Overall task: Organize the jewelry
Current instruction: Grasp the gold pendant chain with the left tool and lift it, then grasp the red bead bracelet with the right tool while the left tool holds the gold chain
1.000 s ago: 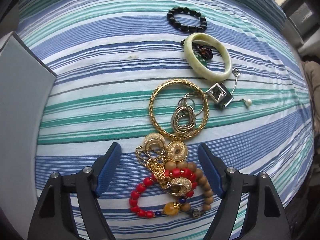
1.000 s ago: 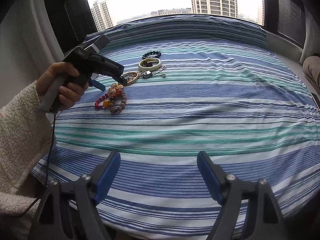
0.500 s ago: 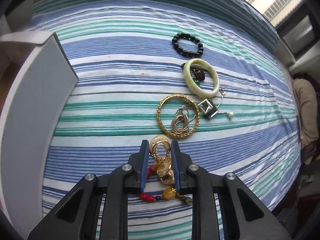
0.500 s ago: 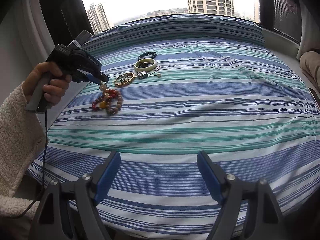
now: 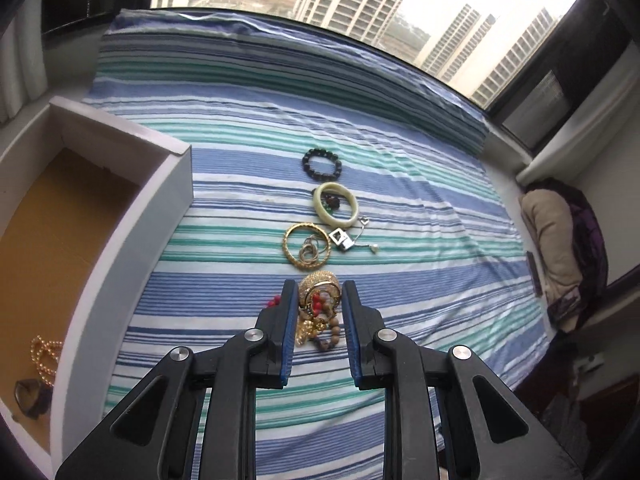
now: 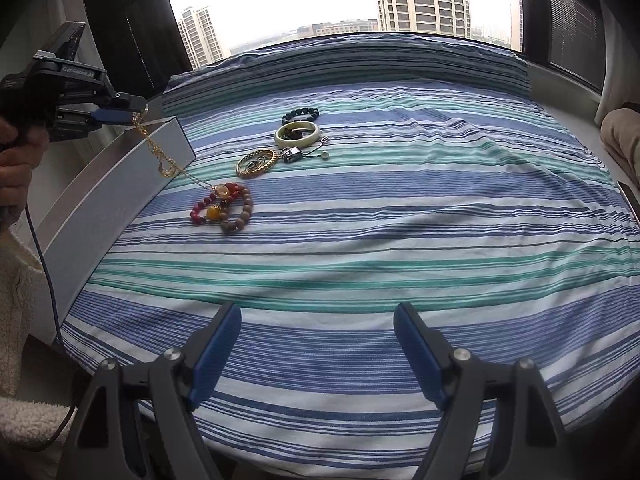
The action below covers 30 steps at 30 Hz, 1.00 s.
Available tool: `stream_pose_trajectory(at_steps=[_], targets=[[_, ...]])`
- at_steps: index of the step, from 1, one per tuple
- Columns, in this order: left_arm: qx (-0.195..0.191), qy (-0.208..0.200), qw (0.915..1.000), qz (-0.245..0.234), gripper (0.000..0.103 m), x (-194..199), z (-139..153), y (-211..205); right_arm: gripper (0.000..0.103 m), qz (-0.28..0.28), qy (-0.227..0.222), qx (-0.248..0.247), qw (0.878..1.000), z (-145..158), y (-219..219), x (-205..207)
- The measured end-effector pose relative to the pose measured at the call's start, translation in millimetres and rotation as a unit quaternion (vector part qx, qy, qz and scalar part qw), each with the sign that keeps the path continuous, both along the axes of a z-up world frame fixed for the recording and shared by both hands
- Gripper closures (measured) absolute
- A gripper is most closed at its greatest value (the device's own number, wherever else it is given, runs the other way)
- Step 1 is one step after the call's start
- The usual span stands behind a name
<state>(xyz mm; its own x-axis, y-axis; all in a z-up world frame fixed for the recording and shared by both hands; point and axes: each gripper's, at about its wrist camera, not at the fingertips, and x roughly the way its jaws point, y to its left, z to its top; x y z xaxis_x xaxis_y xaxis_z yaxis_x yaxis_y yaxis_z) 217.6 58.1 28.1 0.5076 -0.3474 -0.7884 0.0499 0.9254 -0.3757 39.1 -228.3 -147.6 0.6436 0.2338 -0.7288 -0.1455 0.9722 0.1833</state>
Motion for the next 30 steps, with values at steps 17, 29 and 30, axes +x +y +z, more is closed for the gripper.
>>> stream_pose_trajectory(at_steps=[17,29,30], targets=[[0.018,-0.018,0.9982,0.054,0.083,-68,-4,52,0.027,0.087,0.08,0.159,0.98,6,24,66],[0.018,0.005,0.9959,0.089,0.083,-95,-46,76,0.065,0.098,0.263,0.237,0.93,-39,122,180],[0.016,0.006,0.9958,0.09,0.083,-96,-49,77,0.065,0.081,0.265,0.23,0.933,-42,126,183]])
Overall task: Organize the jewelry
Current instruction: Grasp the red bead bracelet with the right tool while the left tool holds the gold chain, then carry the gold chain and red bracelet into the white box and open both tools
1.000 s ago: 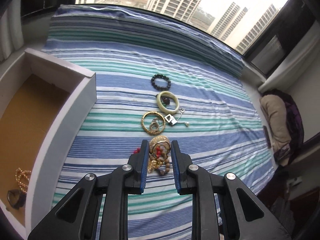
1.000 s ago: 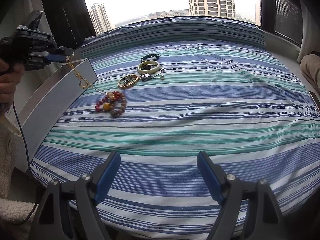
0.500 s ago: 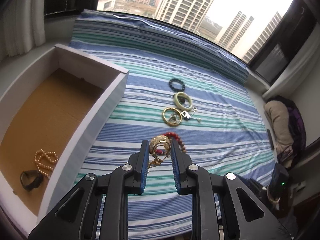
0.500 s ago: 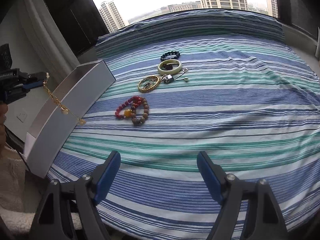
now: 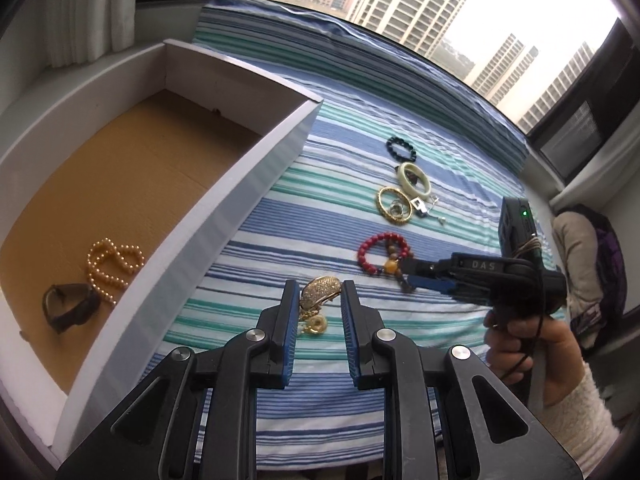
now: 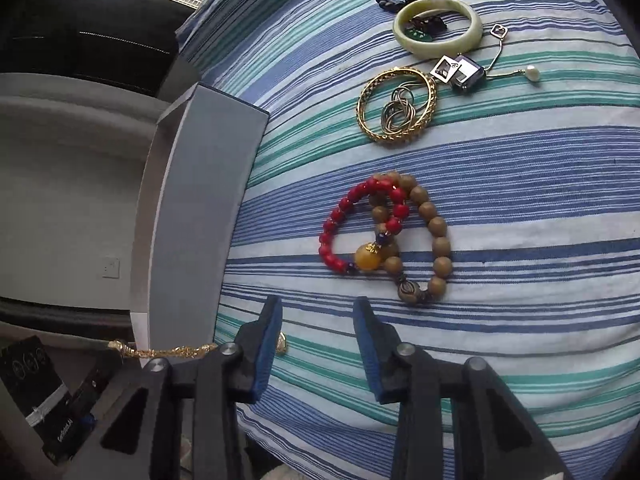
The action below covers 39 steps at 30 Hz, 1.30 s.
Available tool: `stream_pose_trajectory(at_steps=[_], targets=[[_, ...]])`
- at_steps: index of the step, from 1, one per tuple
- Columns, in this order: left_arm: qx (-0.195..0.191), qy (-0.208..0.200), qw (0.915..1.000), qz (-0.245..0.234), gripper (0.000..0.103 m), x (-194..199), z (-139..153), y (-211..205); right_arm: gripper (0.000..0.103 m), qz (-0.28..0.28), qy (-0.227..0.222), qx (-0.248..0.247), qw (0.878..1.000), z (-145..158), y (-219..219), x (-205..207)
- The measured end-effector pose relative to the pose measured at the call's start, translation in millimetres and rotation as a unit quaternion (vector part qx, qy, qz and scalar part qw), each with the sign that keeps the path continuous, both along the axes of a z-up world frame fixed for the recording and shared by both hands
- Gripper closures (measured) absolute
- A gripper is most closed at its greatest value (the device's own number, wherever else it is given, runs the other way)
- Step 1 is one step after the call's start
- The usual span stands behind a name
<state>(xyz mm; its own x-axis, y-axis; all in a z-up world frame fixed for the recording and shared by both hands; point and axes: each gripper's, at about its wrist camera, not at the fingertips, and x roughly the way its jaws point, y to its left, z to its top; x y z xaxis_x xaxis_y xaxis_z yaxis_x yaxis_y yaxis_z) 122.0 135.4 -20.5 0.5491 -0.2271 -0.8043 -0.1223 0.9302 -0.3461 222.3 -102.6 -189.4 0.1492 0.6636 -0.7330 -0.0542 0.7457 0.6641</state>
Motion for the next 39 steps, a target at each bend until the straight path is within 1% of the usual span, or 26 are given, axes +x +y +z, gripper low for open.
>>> stream_pose_trajectory(at_steps=[3,5,8,10,15,16,17,20,22,26,30,33,39], targets=[[-0.013,0.004,0.9999,0.001,0.083,-1,-8,5,0.065,-0.03,0.023,-0.019,0.999,-12,10,9],[-0.018,0.004,0.9998,0.001,0.083,-2,-10,7,0.065,-0.054,0.032,-0.051,0.997,-17,12,13],[-0.021,0.003,0.9998,-0.001,0.083,-5,-12,9,0.065,-0.078,0.028,-0.08,0.993,-19,16,18],[-0.022,0.004,0.9997,-0.001,0.083,-6,-13,10,0.066,-0.088,0.023,-0.085,0.992,-22,20,20],[-0.029,0.006,0.9996,0.003,0.083,-10,-18,15,0.066,-0.101,-0.006,-0.114,0.988,-17,37,27],[-0.03,0.007,0.9995,0.005,0.083,-10,-19,16,0.07,-0.096,-0.013,-0.126,0.987,-15,42,28],[-0.032,0.009,0.9994,0.007,0.083,-11,-20,18,0.085,-0.085,-0.018,-0.139,0.987,-16,44,30],[-0.037,0.012,0.9992,0.013,0.083,-12,-20,22,0.085,-0.068,-0.029,-0.144,0.987,-12,43,26],[-0.041,0.01,0.999,0.013,0.084,-14,-17,24,0.086,-0.065,-0.045,-0.13,0.988,-2,37,20],[-0.045,-0.003,0.9989,0.007,0.084,-16,-3,23,0.086,-0.044,-0.104,-0.122,0.986,35,32,3],[-0.055,-0.017,0.9983,-0.001,0.084,-20,17,20,0.086,-0.017,-0.162,-0.13,0.978,72,29,-17],[-0.054,-0.031,0.998,-0.008,0.084,-25,36,17,0.086,0.001,-0.205,-0.134,0.97,94,28,-33],[-0.041,-0.061,0.9972,-0.014,0.084,-33,80,15,0.086,0.031,-0.259,-0.127,0.957,127,31,-58]])
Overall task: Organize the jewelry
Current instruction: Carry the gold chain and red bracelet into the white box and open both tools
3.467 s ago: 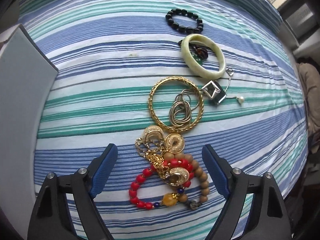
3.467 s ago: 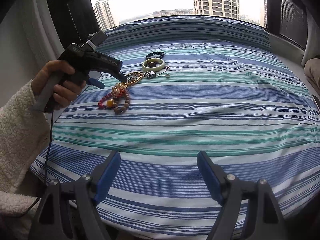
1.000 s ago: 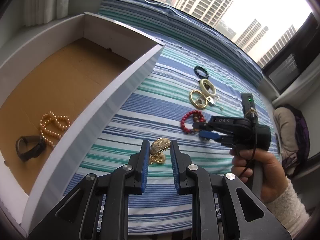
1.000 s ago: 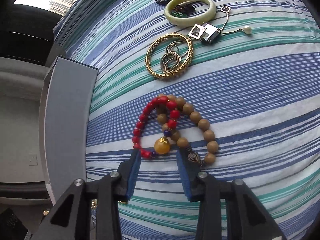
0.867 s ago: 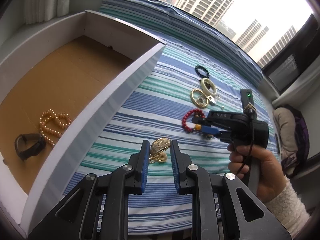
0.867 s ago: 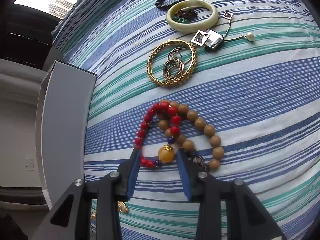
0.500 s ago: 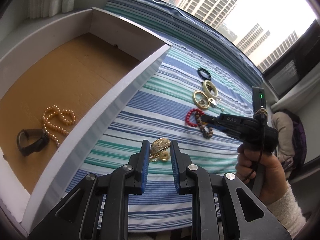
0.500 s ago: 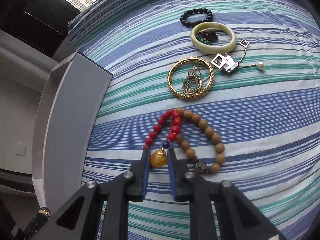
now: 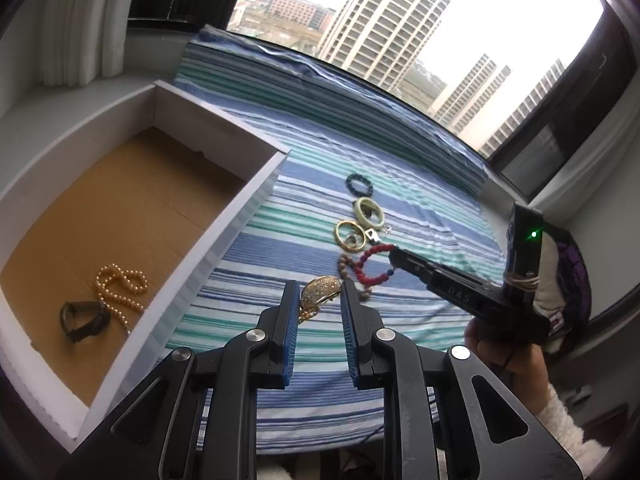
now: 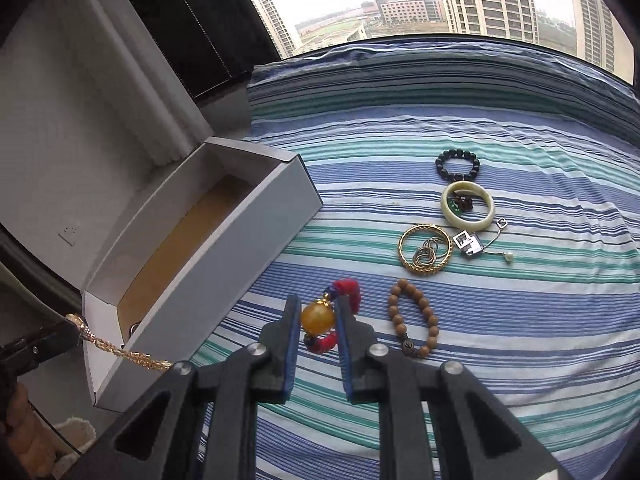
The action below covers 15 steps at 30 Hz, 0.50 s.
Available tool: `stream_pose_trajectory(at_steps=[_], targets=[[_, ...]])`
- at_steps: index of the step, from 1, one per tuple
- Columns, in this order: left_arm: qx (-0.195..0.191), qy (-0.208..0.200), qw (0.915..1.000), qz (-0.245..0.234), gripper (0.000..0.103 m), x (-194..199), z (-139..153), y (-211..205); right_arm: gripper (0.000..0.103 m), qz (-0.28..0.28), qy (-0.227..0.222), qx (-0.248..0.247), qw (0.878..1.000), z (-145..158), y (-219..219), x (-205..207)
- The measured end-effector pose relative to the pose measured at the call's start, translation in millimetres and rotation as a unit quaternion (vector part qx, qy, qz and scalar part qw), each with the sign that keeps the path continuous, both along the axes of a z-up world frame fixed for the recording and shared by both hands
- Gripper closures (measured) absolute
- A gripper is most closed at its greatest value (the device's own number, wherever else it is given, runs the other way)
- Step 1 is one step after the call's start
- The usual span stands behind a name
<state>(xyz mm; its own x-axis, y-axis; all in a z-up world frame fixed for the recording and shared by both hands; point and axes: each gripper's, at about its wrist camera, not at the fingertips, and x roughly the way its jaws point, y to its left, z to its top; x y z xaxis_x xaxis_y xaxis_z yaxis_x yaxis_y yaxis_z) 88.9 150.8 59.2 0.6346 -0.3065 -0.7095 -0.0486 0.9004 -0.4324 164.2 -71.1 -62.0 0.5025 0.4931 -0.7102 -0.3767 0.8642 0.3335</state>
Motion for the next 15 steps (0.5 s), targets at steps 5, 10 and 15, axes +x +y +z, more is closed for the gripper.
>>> stream_pose_trajectory(at_steps=[5,10,15], targets=[[0.016,-0.023,0.9994,0.019,0.084,-8,36,16,0.086,0.041,-0.031,0.0,0.999,28,21,-11],[0.056,-0.048,0.9954,0.061,0.084,-11,67,42,0.086,0.085,-0.066,-0.001,0.994,60,52,-16],[0.082,-0.062,0.9899,0.097,0.084,2,81,70,0.086,0.122,-0.103,0.006,0.987,93,93,-12]])
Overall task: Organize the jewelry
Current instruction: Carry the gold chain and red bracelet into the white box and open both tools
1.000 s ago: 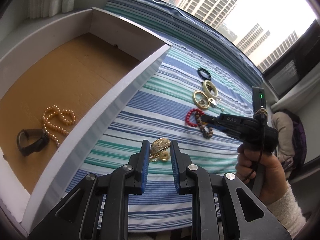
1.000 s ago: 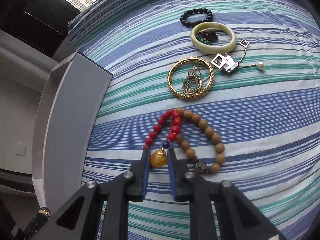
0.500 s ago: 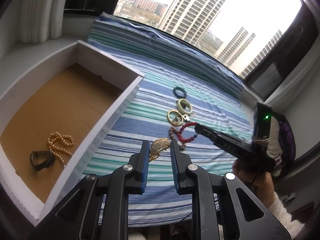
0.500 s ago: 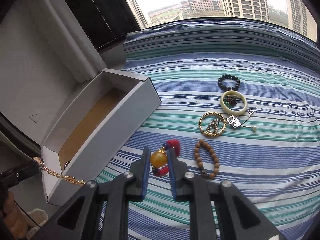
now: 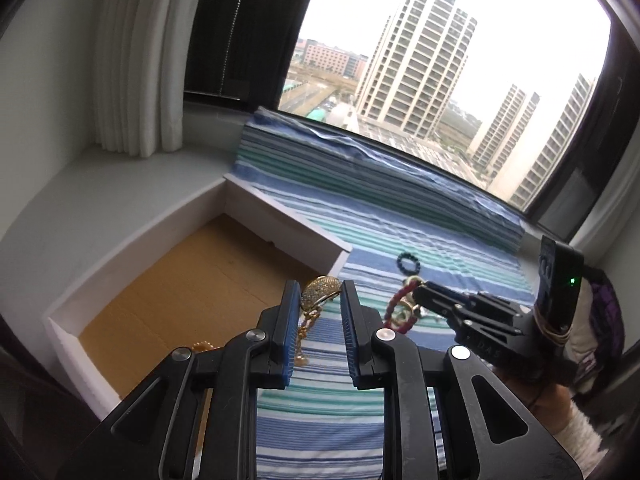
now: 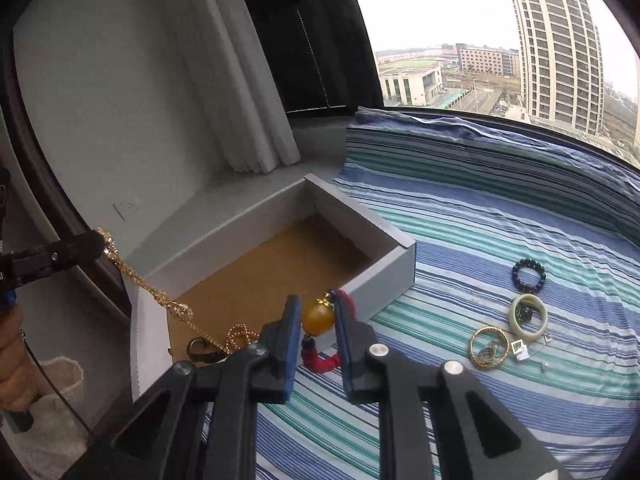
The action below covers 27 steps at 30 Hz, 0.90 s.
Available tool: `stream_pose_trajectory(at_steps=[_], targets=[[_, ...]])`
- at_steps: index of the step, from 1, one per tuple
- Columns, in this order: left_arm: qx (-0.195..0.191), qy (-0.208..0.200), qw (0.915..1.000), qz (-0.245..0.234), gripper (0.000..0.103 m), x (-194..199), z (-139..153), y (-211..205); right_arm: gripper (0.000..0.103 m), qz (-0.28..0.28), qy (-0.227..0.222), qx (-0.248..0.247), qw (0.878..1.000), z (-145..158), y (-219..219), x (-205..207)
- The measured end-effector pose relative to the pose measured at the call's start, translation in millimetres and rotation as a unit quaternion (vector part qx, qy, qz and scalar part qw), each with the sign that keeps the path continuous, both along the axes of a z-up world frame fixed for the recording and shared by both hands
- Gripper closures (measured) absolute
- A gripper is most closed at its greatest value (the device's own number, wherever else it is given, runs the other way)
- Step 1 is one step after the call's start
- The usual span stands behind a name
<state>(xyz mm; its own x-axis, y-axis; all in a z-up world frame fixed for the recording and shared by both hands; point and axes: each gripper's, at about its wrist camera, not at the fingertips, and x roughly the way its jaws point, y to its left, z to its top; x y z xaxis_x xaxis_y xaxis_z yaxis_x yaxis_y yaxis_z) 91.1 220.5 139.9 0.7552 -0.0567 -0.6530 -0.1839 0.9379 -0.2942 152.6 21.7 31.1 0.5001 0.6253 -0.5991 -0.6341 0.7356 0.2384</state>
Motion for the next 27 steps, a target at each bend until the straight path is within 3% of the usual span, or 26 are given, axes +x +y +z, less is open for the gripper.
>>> stream_pose_trajectory(at_steps=[7,14,19,20,22,23,24,25,27], targets=[[0.029,0.017,0.9986,0.042,0.084,43,-29,38,0.086,0.049,-0.023,-0.008,0.999,10,70,21],[0.024,0.063,0.9951,0.073,0.084,87,-97,75,0.086,0.076,0.011,-0.051,0.996,-37,128,57],[0.024,0.121,0.9882,0.091,0.082,109,-158,86,0.085,0.083,0.051,-0.084,0.992,-78,152,85],[0.03,0.133,0.9861,0.095,0.077,112,-169,86,0.084,0.081,0.057,-0.089,0.991,-86,154,89],[0.045,0.151,0.9825,0.1,0.048,113,-183,82,0.083,0.076,0.07,-0.093,0.99,-98,155,98],[0.055,0.153,0.9808,0.108,0.026,109,-186,78,0.07,0.072,0.074,-0.095,0.99,-101,155,102],[0.066,0.148,0.9795,0.119,0.015,106,-187,76,0.062,0.069,0.076,-0.093,0.99,-103,154,105],[0.077,0.141,0.9784,0.13,0.012,102,-187,74,0.051,0.065,0.077,-0.089,0.991,-104,150,106],[0.095,0.13,0.9763,0.144,0.004,96,-185,69,0.04,0.052,0.074,-0.092,0.992,-105,145,108]])
